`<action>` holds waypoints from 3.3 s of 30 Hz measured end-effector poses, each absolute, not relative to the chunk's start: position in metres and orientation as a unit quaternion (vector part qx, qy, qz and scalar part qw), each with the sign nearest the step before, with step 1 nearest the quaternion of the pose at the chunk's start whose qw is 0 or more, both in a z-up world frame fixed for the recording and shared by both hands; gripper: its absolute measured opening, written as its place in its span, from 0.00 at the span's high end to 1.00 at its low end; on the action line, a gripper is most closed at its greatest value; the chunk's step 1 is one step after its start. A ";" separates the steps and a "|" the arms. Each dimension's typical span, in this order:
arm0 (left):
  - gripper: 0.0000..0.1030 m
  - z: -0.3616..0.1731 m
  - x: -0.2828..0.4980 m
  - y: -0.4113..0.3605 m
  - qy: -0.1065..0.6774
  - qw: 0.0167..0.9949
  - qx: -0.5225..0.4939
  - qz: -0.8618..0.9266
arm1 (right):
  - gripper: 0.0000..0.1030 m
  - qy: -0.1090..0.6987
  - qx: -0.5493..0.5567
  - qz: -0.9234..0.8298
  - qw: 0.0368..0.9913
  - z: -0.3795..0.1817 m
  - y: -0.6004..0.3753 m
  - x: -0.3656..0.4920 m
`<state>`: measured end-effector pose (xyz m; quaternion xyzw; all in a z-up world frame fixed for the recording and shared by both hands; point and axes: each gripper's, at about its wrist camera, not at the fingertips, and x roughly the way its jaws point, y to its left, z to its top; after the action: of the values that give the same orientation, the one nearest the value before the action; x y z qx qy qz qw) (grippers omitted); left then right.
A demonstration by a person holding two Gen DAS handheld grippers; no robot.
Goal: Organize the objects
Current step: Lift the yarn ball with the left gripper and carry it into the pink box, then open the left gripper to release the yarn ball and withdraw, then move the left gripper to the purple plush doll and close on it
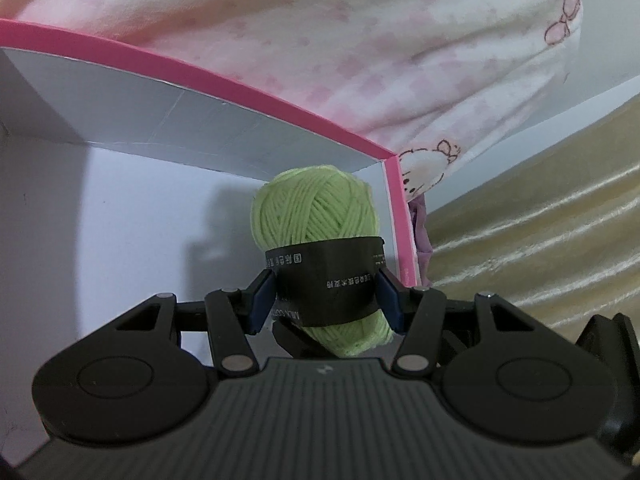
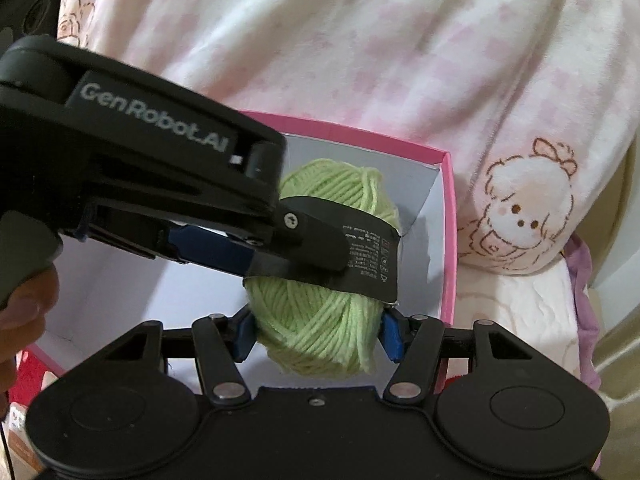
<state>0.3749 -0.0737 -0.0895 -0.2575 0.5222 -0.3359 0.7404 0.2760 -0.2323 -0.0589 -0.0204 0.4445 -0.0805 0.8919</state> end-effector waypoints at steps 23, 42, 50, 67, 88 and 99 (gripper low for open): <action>0.63 -0.108 0.376 -0.073 0.569 0.745 -0.176 -0.302 | 0.33 0.440 -0.078 -0.058 0.893 -0.055 -0.215 0.263; 0.59 -0.105 0.395 -0.099 0.546 0.756 -0.208 -0.294 | 0.71 0.421 -0.131 -0.089 0.893 -0.074 -0.216 0.276; 0.59 -0.108 0.384 -0.100 0.548 0.754 -0.217 -0.289 | 0.68 0.421 -0.110 -0.097 0.895 -0.068 -0.214 0.259; 0.36 0.004 0.280 -0.033 0.525 0.806 -0.060 -0.268 | 0.42 0.404 0.091 -0.014 0.910 -0.016 -0.207 0.184; 0.19 0.028 0.160 0.030 0.504 0.823 -0.028 -0.260 | 0.18 0.463 0.087 0.128 0.873 0.003 -0.140 0.100; 0.15 -0.025 0.130 0.051 0.497 0.833 -0.060 -0.237 | 0.14 0.502 0.133 0.141 0.843 -0.065 -0.128 0.103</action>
<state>0.1299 0.0507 -0.0245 -0.0599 0.4968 -0.2368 0.8328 0.1033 -0.1284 -0.0645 0.1327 0.5024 0.1406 0.8428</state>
